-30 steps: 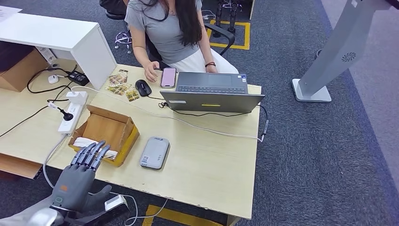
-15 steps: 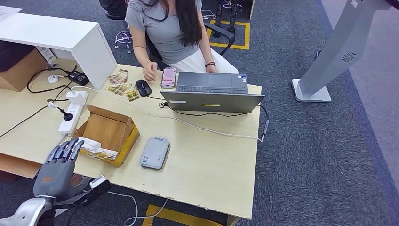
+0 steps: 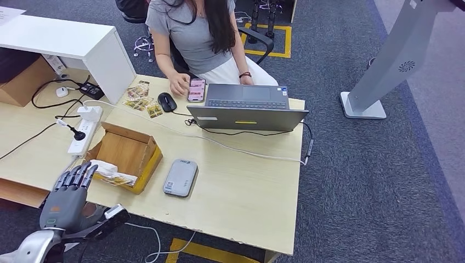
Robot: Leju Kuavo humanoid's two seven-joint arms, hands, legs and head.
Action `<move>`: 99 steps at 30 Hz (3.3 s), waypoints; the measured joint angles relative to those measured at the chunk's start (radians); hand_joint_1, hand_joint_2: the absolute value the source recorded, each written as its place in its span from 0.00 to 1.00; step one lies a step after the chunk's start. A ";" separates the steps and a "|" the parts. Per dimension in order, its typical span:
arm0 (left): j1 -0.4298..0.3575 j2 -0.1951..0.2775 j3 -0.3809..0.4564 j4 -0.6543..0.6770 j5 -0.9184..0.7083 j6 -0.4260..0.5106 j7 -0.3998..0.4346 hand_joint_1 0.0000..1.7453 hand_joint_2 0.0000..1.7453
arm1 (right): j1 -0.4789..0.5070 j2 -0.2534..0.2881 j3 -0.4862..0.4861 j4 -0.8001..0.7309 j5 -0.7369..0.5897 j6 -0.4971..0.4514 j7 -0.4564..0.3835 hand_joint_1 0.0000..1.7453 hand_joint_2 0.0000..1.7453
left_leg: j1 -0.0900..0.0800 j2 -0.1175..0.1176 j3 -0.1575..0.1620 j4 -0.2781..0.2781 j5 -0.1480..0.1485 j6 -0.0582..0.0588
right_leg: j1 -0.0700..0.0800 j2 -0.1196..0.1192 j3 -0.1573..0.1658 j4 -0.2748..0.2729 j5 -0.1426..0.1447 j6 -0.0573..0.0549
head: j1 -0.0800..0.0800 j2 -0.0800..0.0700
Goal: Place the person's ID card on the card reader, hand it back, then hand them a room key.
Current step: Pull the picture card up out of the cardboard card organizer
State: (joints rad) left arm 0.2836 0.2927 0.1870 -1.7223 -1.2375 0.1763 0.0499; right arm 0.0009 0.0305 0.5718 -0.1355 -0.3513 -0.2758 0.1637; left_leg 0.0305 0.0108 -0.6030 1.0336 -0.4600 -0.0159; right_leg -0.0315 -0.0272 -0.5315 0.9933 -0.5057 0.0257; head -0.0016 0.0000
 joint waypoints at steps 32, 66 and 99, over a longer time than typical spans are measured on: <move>-0.287 -0.021 -0.120 0.136 0.001 -0.057 0.006 0.00 1.00 | -0.006 0.000 0.029 0.000 0.018 0.013 -0.017 0.00 0.00 | 0.000 -0.002 0.000 0.000 0.002 -0.001 | 0.000 0.000 0.000 0.000 0.001 0.000 | 0.000 0.000; -0.224 -0.008 -0.187 0.097 0.004 -0.025 -0.021 0.00 1.00 | -0.006 -0.001 0.040 0.001 0.012 0.017 -0.029 0.00 0.00 | 0.000 -0.002 0.000 0.000 0.002 -0.001 | 0.000 0.000 0.001 0.000 0.001 0.000 | 0.000 0.000; -0.240 0.020 -0.200 0.174 0.000 -0.149 0.113 0.00 1.00 | -0.001 -0.044 0.069 0.015 -0.018 0.093 -0.062 0.00 0.00 | 0.000 -0.002 0.000 0.000 0.002 -0.001 | 0.000 0.000 0.001 0.000 0.001 0.000 | 0.000 0.000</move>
State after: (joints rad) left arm 0.0433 0.3132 -0.0134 -1.5484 -1.2380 0.0269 0.1625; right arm 0.0000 -0.0138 0.6412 -0.1202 -0.3693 -0.1827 0.1019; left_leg 0.0305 0.0086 -0.6029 1.0340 -0.4578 -0.0166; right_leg -0.0316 -0.0276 -0.5305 0.9934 -0.5048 0.0262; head -0.0018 0.0000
